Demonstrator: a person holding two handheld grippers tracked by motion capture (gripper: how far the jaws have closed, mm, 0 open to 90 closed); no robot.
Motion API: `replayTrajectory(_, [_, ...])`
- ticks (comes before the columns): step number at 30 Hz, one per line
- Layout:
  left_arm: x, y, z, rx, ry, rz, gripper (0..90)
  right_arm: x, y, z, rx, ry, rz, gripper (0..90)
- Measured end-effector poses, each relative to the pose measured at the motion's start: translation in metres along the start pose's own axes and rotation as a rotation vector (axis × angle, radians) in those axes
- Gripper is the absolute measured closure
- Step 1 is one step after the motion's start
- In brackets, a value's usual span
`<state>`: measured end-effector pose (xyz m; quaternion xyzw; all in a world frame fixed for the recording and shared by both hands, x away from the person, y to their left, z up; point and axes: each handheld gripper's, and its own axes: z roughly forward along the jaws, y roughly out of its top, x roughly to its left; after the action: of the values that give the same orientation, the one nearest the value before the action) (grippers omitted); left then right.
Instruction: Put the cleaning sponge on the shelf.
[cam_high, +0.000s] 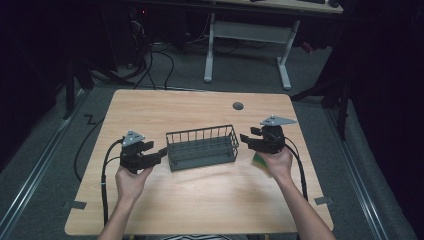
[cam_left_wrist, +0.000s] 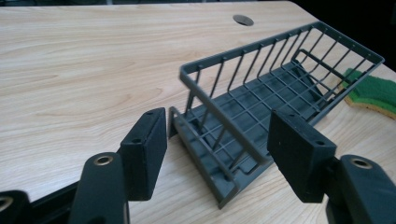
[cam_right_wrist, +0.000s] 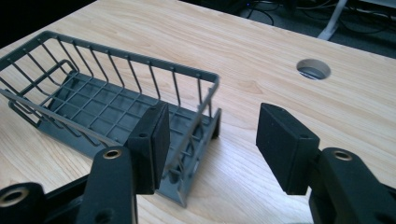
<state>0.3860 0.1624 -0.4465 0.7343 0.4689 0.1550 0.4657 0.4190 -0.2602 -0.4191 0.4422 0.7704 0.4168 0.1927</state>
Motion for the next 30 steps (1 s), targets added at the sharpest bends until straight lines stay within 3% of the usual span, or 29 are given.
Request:
replayTrajectory(2, [0.004, -0.005, -0.005, -0.013, 0.015, -0.007, 37.6, -0.004, -0.006, -0.004, -0.031, -0.009, 0.018, 43.2])
replayTrajectory(7, [0.017, -0.021, -0.012, -0.010, 0.054, -0.035, 36.9, -0.015, -0.015, -0.014, 0.026, -0.035, 0.025, 41.0])
replayTrajectory(9, [0.023, -0.029, -0.013, 0.000, 0.077, -0.038, 36.6, -0.018, -0.022, -0.021, -0.032, -0.048, 0.015, 39.6])
replayTrajectory(11, [0.028, -0.037, -0.012, 0.018, 0.098, -0.044, 36.3, -0.023, -0.026, -0.025, 0.003, -0.061, 0.023, 38.2])
replayTrajectory(15, [0.037, -0.053, -0.006, 0.061, 0.143, -0.049, 35.9, -0.033, -0.038, -0.029, 0.004, -0.087, 0.016, 35.1])
replayTrajectory(19, [0.045, -0.066, 0.001, 0.103, 0.184, -0.053, 35.1, -0.042, -0.050, -0.027, 0.074, -0.110, 0.002, 28.3])
replayTrajectory(24, [0.051, -0.077, 0.008, 0.137, 0.230, -0.040, 33.8, -0.054, -0.068, -0.019, 0.118, -0.095, 0.028, 23.8])
replayTrajectory(27, [0.052, -0.081, 0.010, 0.147, 0.245, -0.035, 33.5, -0.058, -0.075, -0.015, 0.144, -0.104, 0.023, 20.4])
replayTrajectory(30, [0.052, -0.084, 0.013, 0.146, 0.256, -0.025, 32.8, -0.061, -0.080, -0.010, 0.163, -0.081, 0.011, 17.9])
